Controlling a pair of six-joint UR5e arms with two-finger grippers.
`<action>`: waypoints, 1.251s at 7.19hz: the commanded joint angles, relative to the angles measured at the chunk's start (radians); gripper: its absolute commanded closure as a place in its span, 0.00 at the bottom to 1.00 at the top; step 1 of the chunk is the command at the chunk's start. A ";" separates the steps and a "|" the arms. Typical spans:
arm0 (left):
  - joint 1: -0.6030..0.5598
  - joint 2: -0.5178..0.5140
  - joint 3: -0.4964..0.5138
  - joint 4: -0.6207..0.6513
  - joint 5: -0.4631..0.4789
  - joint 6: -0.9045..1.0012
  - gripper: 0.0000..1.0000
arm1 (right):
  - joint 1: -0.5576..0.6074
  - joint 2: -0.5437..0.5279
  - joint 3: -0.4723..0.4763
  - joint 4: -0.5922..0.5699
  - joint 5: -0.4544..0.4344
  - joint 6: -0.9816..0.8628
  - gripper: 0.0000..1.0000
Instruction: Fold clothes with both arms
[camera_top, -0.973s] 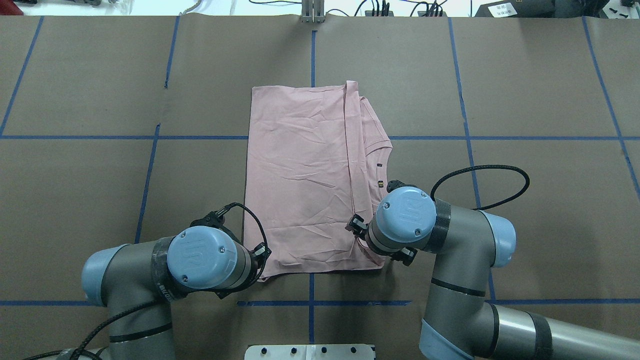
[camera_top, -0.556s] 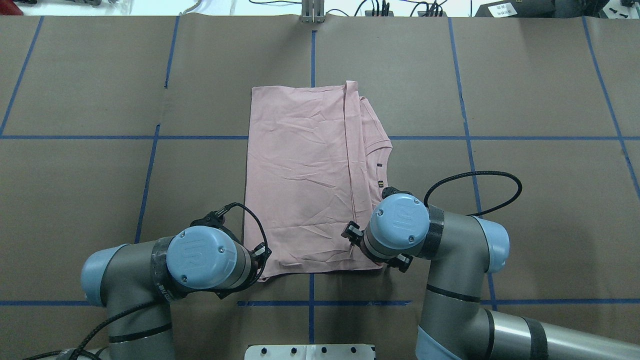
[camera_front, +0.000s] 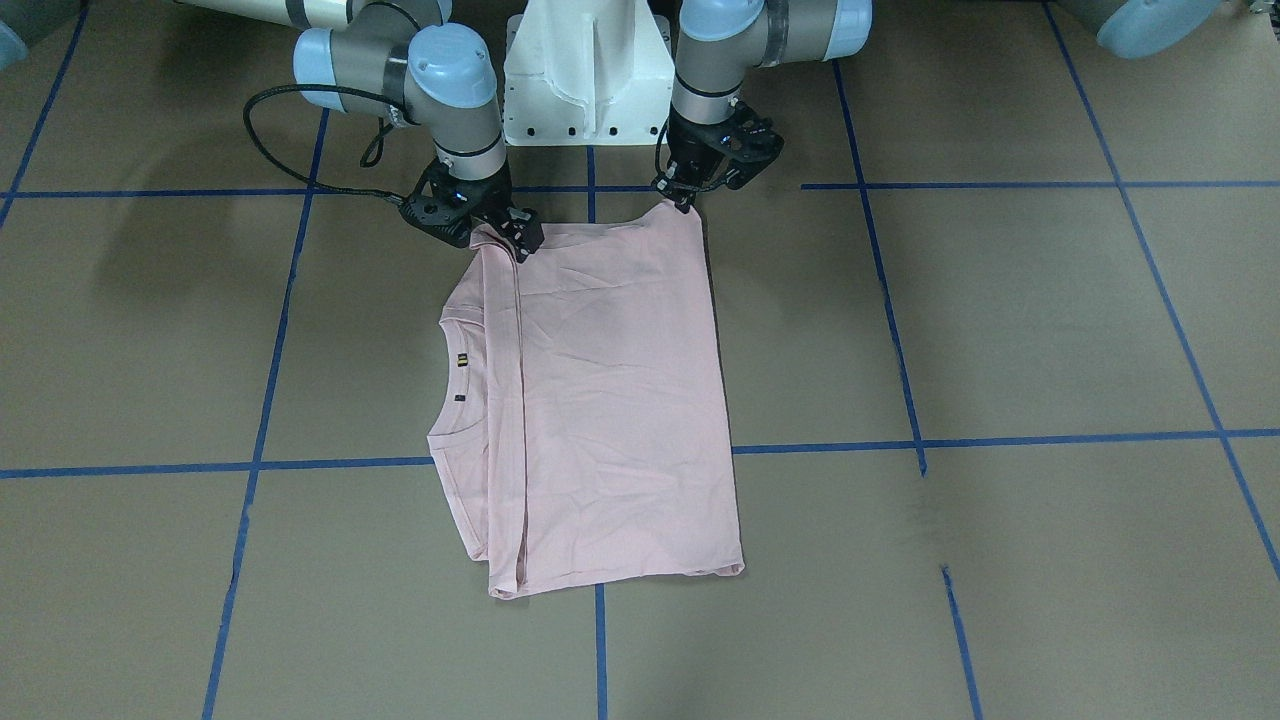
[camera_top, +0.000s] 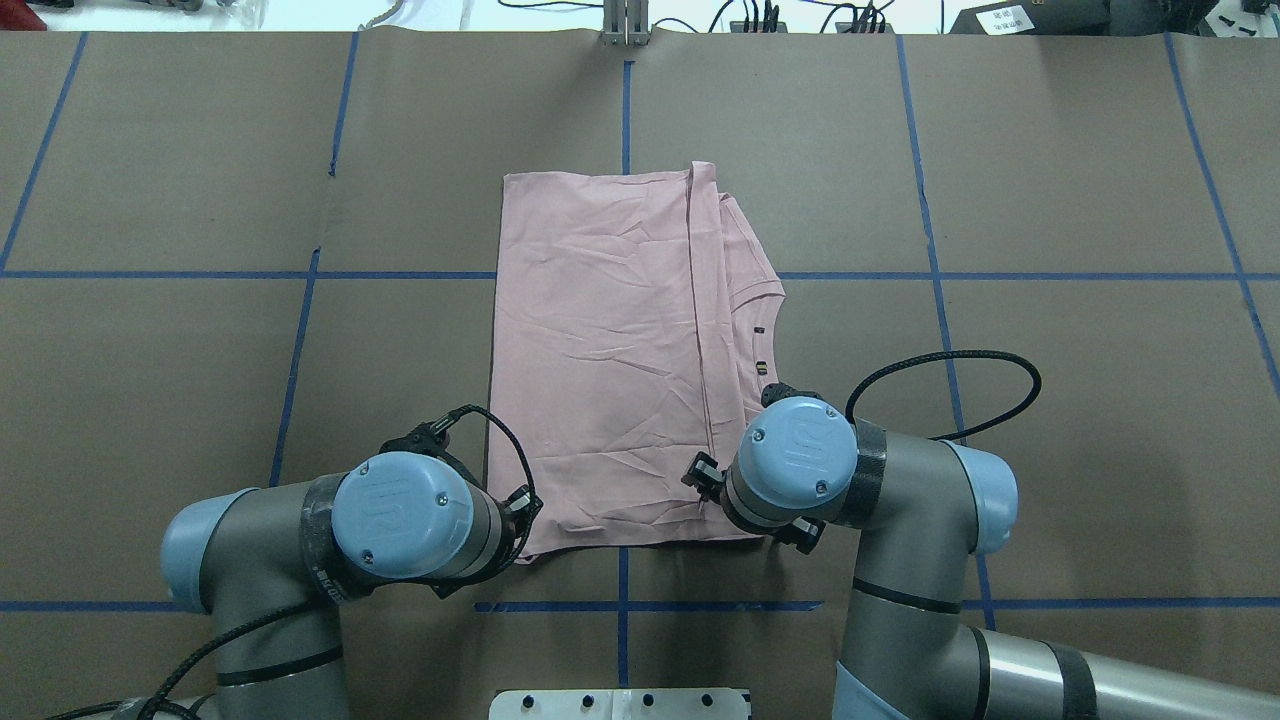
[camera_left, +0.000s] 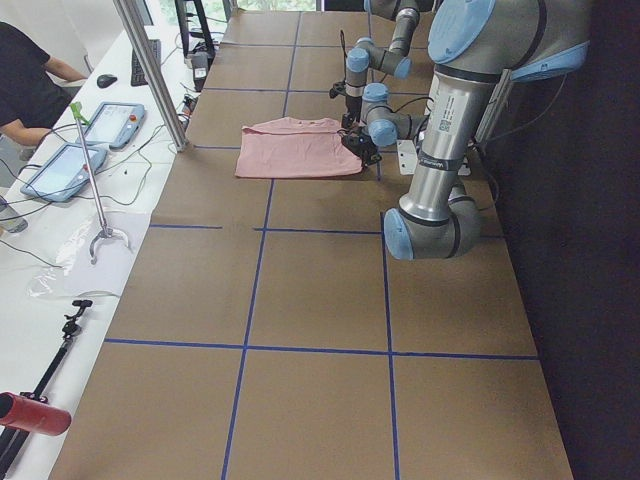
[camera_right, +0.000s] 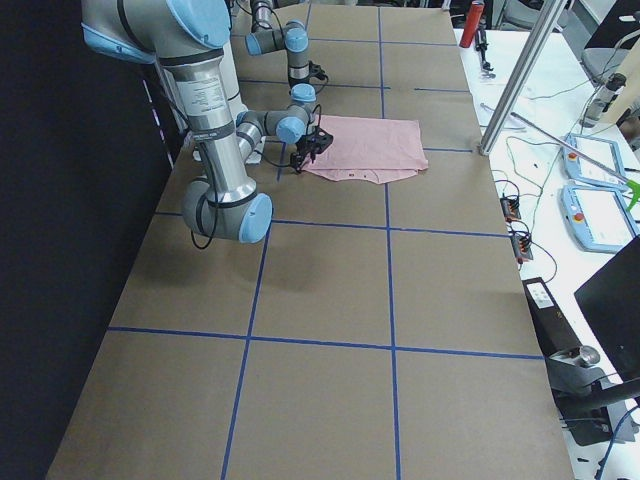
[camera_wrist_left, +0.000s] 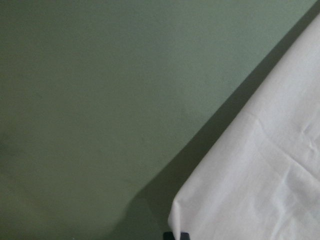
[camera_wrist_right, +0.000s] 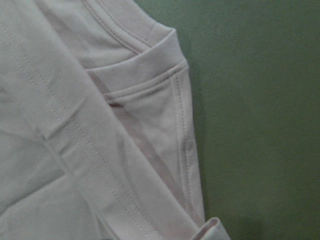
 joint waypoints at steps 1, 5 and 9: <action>0.000 0.000 0.001 0.000 0.000 0.000 1.00 | -0.001 -0.001 0.000 -0.004 0.004 -0.005 0.83; 0.000 0.000 0.001 0.000 0.000 0.000 1.00 | -0.002 0.005 0.010 -0.005 0.001 -0.002 1.00; 0.000 -0.002 0.003 -0.002 0.000 0.000 1.00 | -0.002 0.003 0.028 -0.002 -0.006 0.002 1.00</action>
